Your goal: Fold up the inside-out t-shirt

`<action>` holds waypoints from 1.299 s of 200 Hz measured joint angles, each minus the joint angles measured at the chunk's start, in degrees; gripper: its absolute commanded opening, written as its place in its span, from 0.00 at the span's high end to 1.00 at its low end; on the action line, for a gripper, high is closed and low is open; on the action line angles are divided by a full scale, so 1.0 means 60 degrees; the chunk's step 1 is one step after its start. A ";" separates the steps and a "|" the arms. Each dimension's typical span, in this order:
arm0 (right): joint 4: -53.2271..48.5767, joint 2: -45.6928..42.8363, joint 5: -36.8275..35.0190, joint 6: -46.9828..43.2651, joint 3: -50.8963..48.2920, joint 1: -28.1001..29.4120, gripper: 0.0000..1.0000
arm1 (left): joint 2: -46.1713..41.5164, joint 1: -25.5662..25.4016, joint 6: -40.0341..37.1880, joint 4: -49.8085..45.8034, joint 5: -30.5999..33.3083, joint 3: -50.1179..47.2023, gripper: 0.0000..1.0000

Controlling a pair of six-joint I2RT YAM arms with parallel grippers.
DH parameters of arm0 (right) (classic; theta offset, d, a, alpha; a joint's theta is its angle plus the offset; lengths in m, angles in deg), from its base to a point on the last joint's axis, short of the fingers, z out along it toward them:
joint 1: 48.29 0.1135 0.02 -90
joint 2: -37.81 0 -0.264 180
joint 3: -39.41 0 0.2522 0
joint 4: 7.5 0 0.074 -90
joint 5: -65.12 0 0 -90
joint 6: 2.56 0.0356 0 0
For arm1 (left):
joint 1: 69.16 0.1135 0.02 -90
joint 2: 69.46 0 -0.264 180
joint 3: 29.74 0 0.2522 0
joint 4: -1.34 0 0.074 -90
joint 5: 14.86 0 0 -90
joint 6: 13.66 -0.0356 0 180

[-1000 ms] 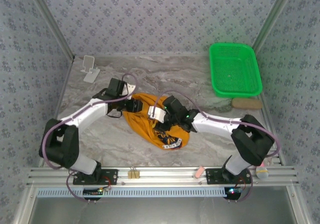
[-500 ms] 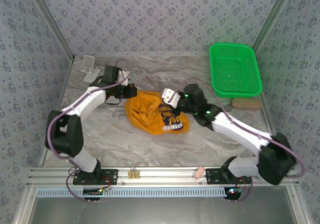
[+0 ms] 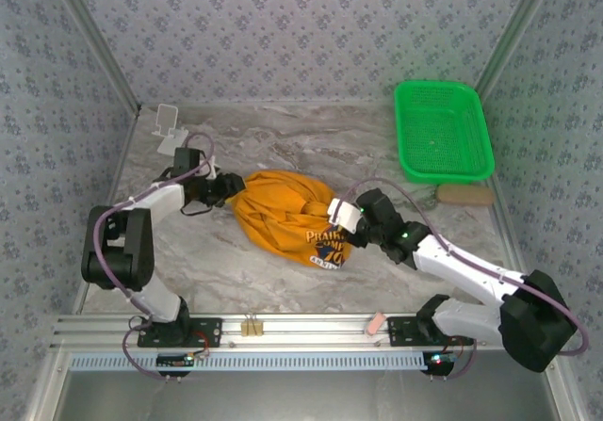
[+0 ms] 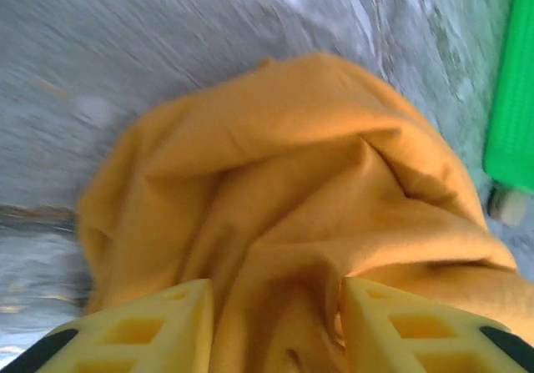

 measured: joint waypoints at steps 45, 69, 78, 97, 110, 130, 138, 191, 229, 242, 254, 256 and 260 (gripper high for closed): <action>0.0328 0.0262 0.1807 0.0058 0.1603 0.0204 0.43 | -0.1089 -0.2164 -0.1657 -0.2131 0.1242 0.1694 0.45; 0.0419 0.1719 0.2120 0.0219 0.2291 0.0000 0.43 | -0.1333 -0.3115 -0.2244 -0.2433 0.1869 0.2189 0.44; 0.0404 0.2255 0.2218 0.0248 0.2390 -0.0058 0.45 | -0.1206 -0.3391 -0.2397 -0.2528 0.2102 0.2248 0.45; 0.0164 0.3144 0.2251 0.0277 0.2397 -0.0076 0.57 | -0.0331 -0.3840 -0.2626 -0.2929 0.2557 0.2652 0.45; -0.0011 0.3402 0.2248 0.0270 0.2386 -0.0022 0.81 | 0.0415 -0.3967 -0.2739 -0.3071 0.2860 0.2918 0.51; 0.0036 0.3282 0.2386 0.0321 0.2306 0.0000 1.00 | 0.1260 -0.3960 -0.2962 -0.3381 0.3206 0.3096 0.97; 0.0146 0.3100 0.2550 0.0317 0.2211 -0.0036 1.00 | 0.1472 -0.3923 -0.3013 -0.3585 0.3344 0.3198 1.00; 0.1971 0.1049 0.3541 -0.0324 0.1851 -0.1220 0.98 | 0.0616 -0.2925 -0.2404 -0.3727 0.2455 0.4204 1.00; 0.2758 0.0051 0.3399 -0.0448 0.1927 -0.1559 0.93 | -0.1789 -0.1009 -0.0933 -0.1388 0.1359 0.2885 1.00; 0.2954 -0.0040 0.3067 -0.0157 0.1683 -0.1366 0.89 | -0.2269 -0.0630 -0.0834 -0.0780 0.1257 0.2025 0.99; 0.3064 -0.0022 0.2710 0.0197 0.1191 -0.1191 0.77 | -0.2328 -0.0648 -0.0849 -0.0284 0.1140 0.1107 0.76; 0.3053 -0.0007 0.2652 0.0306 0.1078 -0.1158 0.75 | -0.2310 -0.0656 -0.0849 -0.0251 0.1140 0.1002 0.73; 0.3045 0.0026 0.2543 0.0441 0.0889 -0.1129 0.71 | -0.2208 -0.0688 -0.0911 -0.0164 0.1096 0.0699 0.67</action>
